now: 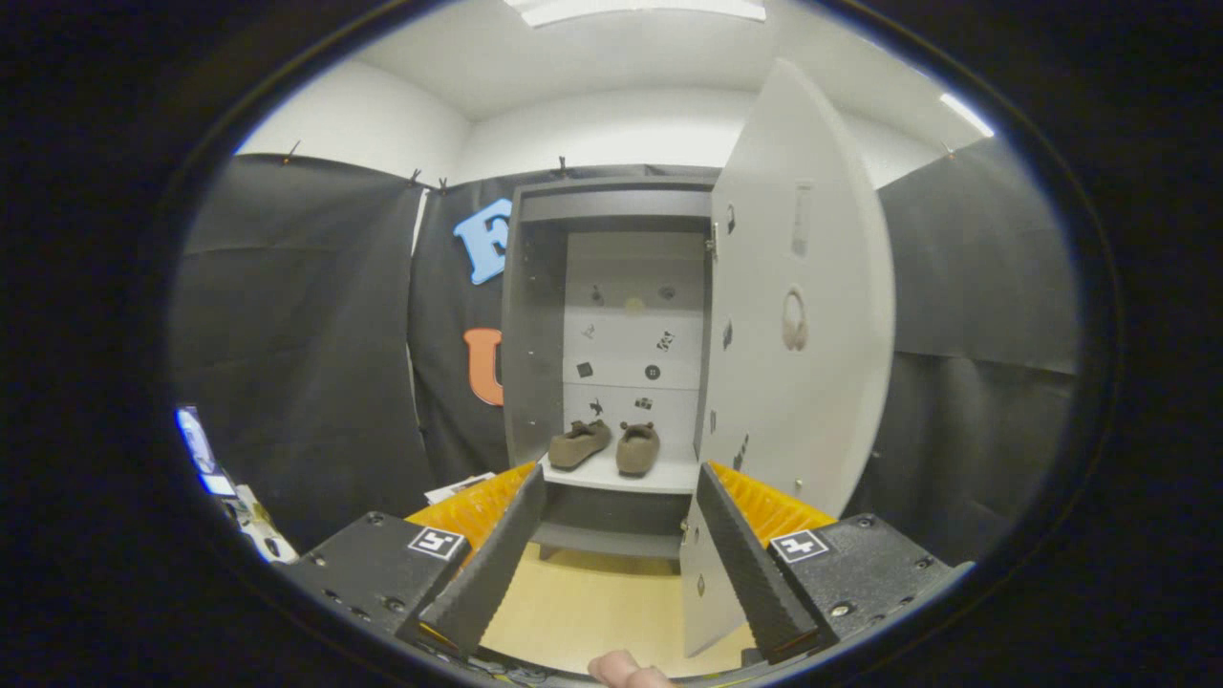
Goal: Open the shoe cabinet door, grab the shoes and put them into the shoe cabinet, then close the shoe cabinet door.
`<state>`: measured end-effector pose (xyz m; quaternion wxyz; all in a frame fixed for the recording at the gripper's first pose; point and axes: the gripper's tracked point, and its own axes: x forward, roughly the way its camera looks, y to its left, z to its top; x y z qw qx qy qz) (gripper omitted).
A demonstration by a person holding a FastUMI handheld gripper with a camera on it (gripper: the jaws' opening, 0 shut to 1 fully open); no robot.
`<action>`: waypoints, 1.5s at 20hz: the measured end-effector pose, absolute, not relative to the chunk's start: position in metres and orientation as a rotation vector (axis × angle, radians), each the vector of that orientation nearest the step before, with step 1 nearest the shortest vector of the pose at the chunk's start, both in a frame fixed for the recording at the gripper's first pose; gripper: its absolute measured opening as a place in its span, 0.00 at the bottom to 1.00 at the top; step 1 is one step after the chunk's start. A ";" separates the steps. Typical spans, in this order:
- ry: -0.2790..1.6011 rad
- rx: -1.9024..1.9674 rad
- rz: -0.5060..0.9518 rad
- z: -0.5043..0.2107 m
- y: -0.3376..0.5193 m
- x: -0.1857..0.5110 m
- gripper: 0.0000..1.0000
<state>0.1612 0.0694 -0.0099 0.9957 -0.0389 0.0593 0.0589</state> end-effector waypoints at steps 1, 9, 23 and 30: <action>0.117 -0.078 0.121 -0.008 0.059 0.153 1.00; 0.072 -0.085 0.072 0.019 -0.077 0.110 1.00; 0.071 -0.090 -0.046 -0.004 -0.237 0.186 1.00; 0.121 -0.126 -0.022 -0.031 -0.234 0.231 1.00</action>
